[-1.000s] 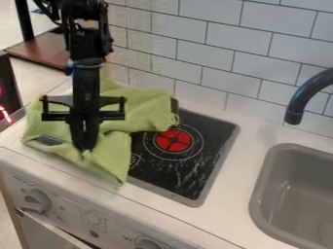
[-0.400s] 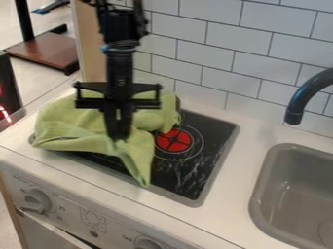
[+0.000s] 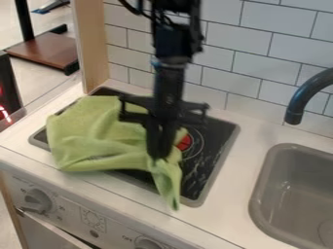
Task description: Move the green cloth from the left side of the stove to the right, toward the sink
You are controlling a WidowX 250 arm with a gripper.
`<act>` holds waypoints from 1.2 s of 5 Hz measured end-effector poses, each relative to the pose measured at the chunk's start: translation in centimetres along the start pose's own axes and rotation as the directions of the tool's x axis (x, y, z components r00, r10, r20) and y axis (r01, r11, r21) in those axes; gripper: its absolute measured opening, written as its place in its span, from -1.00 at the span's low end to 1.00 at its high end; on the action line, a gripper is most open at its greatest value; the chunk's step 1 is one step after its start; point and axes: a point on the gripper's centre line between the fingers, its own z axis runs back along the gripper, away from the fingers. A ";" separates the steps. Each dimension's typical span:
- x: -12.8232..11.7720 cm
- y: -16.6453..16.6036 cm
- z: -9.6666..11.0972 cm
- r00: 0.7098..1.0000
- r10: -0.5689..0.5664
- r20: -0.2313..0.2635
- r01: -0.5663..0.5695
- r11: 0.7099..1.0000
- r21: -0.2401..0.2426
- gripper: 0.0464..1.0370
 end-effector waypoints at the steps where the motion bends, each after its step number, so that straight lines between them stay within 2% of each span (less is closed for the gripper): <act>1: 0.1 2.2 -1.7 0.999 -0.050 0.004 0.050 0.997 -0.057 -0.90; 2: -0.3 2.4 -3.0 0.999 -0.049 0.012 0.050 0.994 -0.101 -0.57; 3: -0.4 2.4 -3.2 0.999 -0.044 0.024 0.046 0.993 -0.109 -0.02; 4: -0.5 2.2 -3.0 0.998 -0.031 0.051 0.035 0.995 -0.089 0.57; 5: -0.6 1.6 -2.8 0.996 -0.030 0.086 0.036 0.997 -0.069 0.97; 6: -0.2 1.4 -1.0 0.996 -0.050 0.081 0.052 0.998 -0.033 0.94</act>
